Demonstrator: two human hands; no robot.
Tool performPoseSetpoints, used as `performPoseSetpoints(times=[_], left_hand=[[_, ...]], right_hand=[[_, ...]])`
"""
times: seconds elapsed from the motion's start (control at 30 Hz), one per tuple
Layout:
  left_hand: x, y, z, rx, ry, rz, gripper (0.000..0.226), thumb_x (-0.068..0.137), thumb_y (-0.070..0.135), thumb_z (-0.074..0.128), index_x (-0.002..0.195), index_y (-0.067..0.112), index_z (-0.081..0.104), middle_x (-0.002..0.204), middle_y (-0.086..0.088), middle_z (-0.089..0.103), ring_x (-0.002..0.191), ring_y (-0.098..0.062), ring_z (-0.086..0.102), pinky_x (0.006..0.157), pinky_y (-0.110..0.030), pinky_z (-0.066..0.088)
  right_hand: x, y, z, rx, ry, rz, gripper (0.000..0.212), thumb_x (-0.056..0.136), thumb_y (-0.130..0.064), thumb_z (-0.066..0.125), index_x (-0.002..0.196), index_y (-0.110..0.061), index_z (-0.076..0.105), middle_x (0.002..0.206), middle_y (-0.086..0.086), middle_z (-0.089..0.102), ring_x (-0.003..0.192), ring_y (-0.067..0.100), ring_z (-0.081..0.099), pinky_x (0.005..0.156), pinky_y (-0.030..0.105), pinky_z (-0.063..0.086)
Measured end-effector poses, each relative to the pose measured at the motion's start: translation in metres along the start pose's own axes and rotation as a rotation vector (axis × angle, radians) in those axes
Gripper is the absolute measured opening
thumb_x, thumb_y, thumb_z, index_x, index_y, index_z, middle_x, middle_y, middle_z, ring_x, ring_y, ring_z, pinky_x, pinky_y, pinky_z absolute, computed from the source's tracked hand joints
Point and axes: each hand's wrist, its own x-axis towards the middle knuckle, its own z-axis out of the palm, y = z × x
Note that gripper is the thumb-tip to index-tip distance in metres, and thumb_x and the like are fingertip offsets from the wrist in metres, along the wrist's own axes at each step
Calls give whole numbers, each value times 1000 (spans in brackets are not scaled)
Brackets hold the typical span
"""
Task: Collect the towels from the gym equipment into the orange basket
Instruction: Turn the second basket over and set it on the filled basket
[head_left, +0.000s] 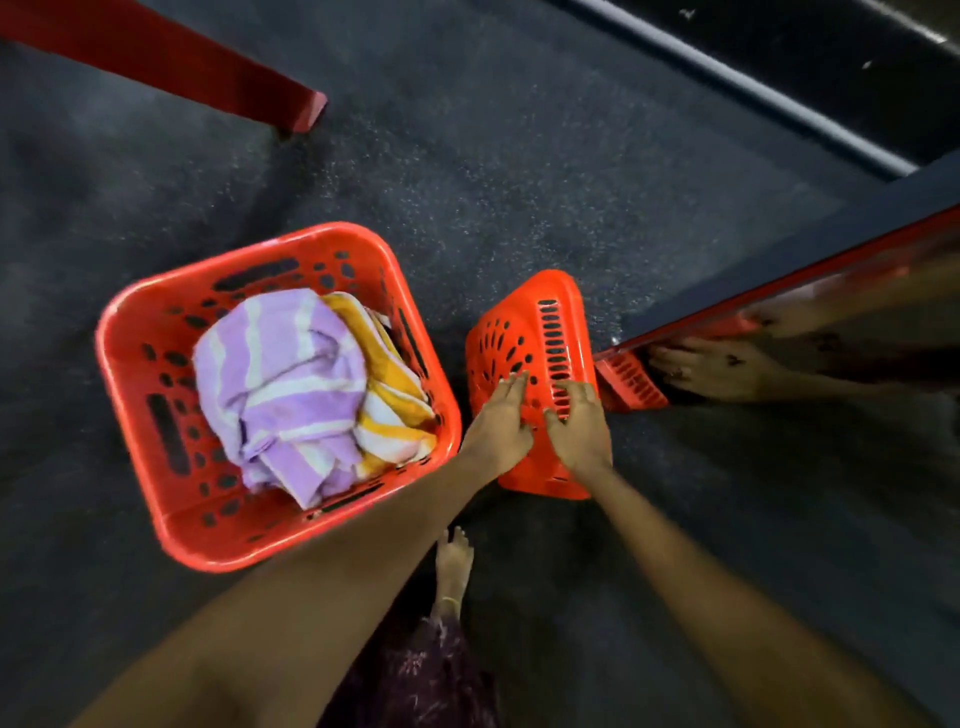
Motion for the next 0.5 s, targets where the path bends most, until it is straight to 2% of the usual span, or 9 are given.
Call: performPoseSetpoints(times=[0.17, 0.33, 0.43, 0.5], left_hand=[[20, -4, 22, 34, -63, -116, 74, 89, 5, 47, 151, 5, 6, 159, -13, 10, 148, -23, 7, 121, -32, 9], [29, -15, 29, 21, -66, -176, 74, 90, 7, 47, 151, 9, 5, 159, -10, 9, 148, -20, 8, 120, -30, 10], [29, -18, 28, -8, -63, -206, 74, 90, 5, 47, 151, 7, 6, 159, -11, 10, 148, -20, 9, 121, -31, 10], [28, -19, 26, -34, -63, -205, 74, 90, 6, 48, 151, 6, 6, 159, -13, 10, 148, -21, 9, 120, -30, 10]], right_hand=[[23, 30, -10, -131, -82, 185, 57, 87, -22, 60, 136, -7, 36, 139, 14, 37, 130, 32, 37, 107, 44, 35], [31, 39, 9, 39, -91, 346, 71, 83, -18, 65, 140, -10, 24, 138, 17, 42, 125, 36, 45, 104, 48, 40], [31, 41, 16, 129, -45, 403, 46, 87, -11, 60, 128, -8, 39, 125, 18, 57, 114, 35, 57, 96, 42, 47], [29, 38, 19, 207, -44, 378, 28, 89, -11, 56, 115, -5, 50, 113, 17, 63, 105, 34, 61, 88, 37, 47]])
